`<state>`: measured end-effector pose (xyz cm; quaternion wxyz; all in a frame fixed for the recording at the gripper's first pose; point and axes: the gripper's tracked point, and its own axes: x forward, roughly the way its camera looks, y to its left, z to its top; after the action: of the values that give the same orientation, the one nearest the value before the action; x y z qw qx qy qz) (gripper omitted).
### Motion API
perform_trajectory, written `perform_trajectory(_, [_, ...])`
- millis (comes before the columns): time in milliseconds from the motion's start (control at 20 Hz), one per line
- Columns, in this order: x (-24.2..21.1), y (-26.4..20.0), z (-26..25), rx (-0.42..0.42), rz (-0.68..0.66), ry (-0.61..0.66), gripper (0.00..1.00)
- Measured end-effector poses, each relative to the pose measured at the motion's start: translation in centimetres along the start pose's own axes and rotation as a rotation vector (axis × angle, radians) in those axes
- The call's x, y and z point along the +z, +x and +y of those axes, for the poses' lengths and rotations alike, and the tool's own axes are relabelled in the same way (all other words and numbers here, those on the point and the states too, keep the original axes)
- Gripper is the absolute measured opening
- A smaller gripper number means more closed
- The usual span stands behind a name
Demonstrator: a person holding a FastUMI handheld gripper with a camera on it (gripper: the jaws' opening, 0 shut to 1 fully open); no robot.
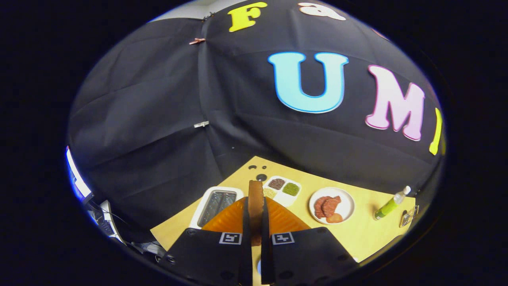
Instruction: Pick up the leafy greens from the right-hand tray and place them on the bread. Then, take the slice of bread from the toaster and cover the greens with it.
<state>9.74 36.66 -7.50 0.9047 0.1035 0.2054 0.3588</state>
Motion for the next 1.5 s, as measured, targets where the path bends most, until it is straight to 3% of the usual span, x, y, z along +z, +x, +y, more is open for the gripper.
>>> perform_trajectory(200, [-6.0,-2.2,-5.4,-0.115,0.052,0.061,0.13])
perform_trajectory(500, [-14.2,-3.1,-9.1,-0.234,0.103,0.218,0.13])
perform_trajectory(1100, [-22.0,0.2,-8.7,-0.216,0.080,0.542,0.13])
perform_trajectory(1350, [-26.0,0.1,-12.1,-0.270,0.124,0.555,0.13])
perform_trajectory(1500, [-27.3,0.3,-13.5,-0.267,0.155,0.539,0.18])
